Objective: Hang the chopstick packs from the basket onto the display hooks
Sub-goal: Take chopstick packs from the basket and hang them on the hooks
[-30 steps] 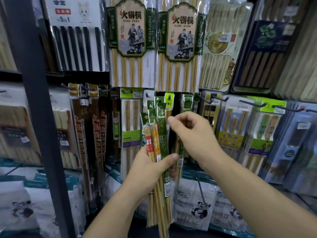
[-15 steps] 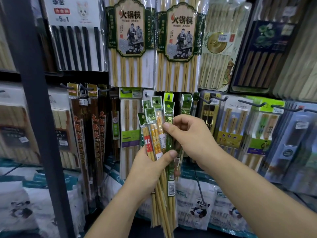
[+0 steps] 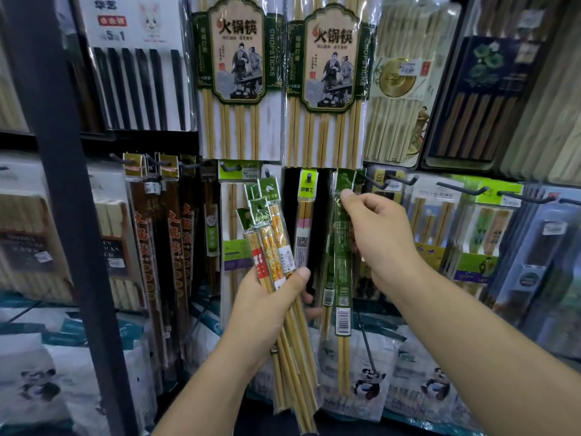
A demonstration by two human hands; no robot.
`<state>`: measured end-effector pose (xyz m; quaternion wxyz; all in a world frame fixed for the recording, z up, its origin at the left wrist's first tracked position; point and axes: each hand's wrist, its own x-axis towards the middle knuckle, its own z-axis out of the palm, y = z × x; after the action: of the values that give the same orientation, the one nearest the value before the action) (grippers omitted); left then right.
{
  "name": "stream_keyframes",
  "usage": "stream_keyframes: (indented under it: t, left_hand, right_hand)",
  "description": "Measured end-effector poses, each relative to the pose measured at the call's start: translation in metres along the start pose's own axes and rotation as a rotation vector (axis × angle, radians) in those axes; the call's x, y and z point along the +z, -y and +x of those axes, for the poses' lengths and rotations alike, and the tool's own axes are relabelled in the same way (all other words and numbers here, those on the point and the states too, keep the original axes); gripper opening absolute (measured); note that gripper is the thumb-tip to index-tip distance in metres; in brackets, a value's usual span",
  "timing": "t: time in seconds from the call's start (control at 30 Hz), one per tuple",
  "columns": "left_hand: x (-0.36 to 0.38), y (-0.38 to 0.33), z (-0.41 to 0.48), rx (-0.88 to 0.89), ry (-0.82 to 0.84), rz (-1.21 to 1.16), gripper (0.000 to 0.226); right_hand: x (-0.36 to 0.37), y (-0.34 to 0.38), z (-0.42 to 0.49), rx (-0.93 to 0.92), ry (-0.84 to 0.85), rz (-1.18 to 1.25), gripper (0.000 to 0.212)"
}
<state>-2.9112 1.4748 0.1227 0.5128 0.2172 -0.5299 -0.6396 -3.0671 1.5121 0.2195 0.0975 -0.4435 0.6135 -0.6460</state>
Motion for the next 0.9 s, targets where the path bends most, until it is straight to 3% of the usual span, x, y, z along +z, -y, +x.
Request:
stream_keyframes:
  t: [0.37,0.9]
  left_hand:
    - [0.0002,0.0007,0.0005,0.014,-0.001,0.03,0.028]
    - [-0.0001,0.0017,0.0005,0.025,-0.002,0.049,0.029]
  right_hand:
    - [0.0012,0.0007,-0.003,0.044,-0.01,0.001,0.049]
    - [0.0067,-0.0013,0.0039,-0.027,-0.045,0.025,0.067]
